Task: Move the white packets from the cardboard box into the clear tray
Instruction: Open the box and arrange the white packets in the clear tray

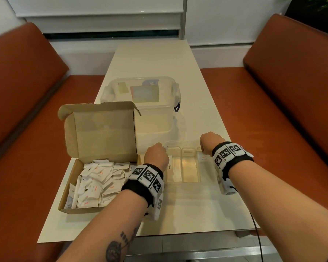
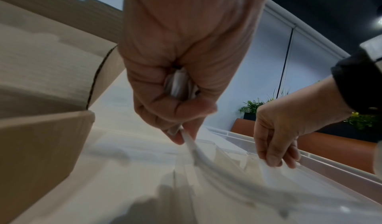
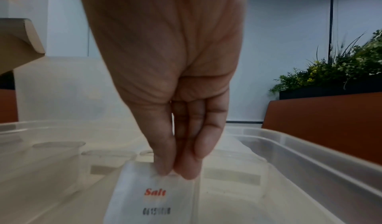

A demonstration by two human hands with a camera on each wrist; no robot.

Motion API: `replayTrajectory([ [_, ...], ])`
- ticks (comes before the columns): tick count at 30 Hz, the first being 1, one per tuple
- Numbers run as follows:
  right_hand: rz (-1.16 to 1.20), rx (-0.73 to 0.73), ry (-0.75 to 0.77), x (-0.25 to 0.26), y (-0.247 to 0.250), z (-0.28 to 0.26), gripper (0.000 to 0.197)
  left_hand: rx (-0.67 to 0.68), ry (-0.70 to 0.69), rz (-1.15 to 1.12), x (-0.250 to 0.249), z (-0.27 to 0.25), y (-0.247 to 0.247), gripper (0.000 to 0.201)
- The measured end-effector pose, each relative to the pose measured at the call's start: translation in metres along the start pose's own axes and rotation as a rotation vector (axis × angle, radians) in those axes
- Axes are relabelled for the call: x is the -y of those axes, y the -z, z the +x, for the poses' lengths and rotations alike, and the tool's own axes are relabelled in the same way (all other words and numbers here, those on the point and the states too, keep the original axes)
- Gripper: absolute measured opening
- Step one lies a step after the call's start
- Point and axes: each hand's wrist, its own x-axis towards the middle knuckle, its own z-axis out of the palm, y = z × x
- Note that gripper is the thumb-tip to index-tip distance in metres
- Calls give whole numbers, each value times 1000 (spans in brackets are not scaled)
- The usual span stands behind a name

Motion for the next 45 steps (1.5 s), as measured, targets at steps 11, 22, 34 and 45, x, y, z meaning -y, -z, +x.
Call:
replayTrajectory([
  [11, 17, -19, 0, -2, 2, -1, 14, 8, 15, 0, 0, 1, -1, 23],
  [22, 43, -46, 13, -3, 3, -1, 14, 4, 25, -19, 0, 2, -1, 24],
  [34, 194, -93, 12, -5, 14, -16, 19, 21, 73, 53, -2, -3, 0, 23],
  [45, 242, 4, 53, 2, -3, -19, 25, 26, 74, 90, -1, -8, 1, 19],
])
